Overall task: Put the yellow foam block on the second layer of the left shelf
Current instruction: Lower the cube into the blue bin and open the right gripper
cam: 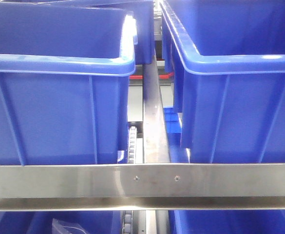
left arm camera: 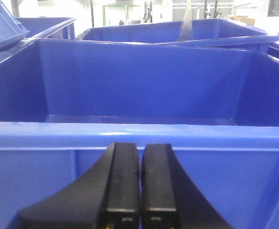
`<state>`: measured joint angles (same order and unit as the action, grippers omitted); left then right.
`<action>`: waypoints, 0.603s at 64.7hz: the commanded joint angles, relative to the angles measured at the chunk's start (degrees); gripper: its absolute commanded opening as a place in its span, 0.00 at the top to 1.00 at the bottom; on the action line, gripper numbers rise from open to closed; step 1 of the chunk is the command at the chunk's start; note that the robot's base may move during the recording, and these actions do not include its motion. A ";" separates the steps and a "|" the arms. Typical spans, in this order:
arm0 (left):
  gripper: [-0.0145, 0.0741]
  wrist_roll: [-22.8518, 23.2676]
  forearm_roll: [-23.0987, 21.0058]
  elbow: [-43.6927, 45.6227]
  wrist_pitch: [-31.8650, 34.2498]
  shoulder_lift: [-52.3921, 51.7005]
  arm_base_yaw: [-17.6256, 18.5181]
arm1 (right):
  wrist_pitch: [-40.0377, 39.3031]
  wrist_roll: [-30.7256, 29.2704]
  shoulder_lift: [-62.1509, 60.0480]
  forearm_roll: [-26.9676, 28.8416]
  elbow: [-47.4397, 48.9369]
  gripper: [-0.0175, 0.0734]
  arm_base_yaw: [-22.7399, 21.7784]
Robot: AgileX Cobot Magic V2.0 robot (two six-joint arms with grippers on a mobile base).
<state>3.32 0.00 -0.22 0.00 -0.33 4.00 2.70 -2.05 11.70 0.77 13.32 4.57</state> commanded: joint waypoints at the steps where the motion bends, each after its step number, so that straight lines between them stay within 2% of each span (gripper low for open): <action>1: 0.70 0.19 -0.32 -1.54 4.61 -1.21 0.04 | -5.06 -0.26 0.62 0.15 1.53 0.29 -0.28; 39: 0.70 0.19 -0.32 -1.54 4.61 -1.21 0.04 | -5.22 -0.21 1.01 0.15 2.65 0.29 -0.28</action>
<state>3.32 0.00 -0.22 0.00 -0.33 4.00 2.55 -2.05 11.70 0.77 13.32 4.57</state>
